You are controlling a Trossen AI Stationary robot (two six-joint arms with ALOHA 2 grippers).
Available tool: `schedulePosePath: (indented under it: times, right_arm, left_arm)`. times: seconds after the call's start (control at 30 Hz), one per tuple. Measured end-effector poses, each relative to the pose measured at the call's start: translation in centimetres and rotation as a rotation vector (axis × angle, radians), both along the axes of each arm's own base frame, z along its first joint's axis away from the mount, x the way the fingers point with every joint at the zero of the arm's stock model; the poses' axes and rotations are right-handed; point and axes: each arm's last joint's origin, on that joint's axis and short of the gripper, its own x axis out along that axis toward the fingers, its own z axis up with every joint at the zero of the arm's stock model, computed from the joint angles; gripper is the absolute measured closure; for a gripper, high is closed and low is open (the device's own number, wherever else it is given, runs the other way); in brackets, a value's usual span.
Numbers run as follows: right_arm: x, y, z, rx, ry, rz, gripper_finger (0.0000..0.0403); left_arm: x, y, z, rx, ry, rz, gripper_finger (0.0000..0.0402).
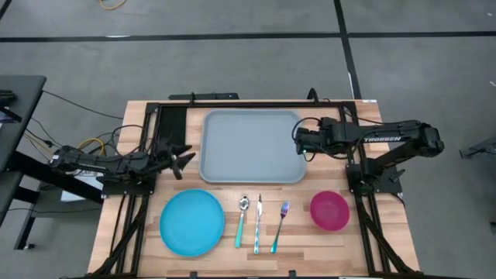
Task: Set up tray
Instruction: Put the white cup on the gray serving tray
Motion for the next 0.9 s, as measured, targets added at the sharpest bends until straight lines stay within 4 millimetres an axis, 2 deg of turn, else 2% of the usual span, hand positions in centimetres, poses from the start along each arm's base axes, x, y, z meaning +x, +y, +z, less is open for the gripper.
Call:
schedulePosePath:
  times: [0.1, 0.37, 0.53, 0.7, 0.9]
  right_arm:
    - [0.2, -0.5, -0.6, 0.01, 0.049, -0.019, 0.0286]
    - [1.1, -1.3, -3.4, 0.075, 0.3, -0.051, 0.0286]
    - [1.7, -1.7, -4.9, 0.122, 0.38, -0.078, 0.0286]
    - [0.8, -1.4, -6.7, 0.159, 0.376, -0.142, 0.0286]
    - [-0.1, -1.3, -7.7, 0.158, 0.243, -0.179, 0.0286]
  left_arm:
    - [0.2, 0.0, -0.3, -0.02, 0.021, 0.012, 0.021]
    - [0.5, -0.5, -0.3, -0.09, 0.01, -0.17, 0.021]
    - [0.5, -0.6, -0.3, -0.136, -0.011, -0.185, 0.021]
    - [0.5, -0.6, -0.3, -0.138, -0.009, -0.188, 0.021]
    - [0.5, -0.6, -0.3, -0.138, -0.004, -0.187, 0.021]
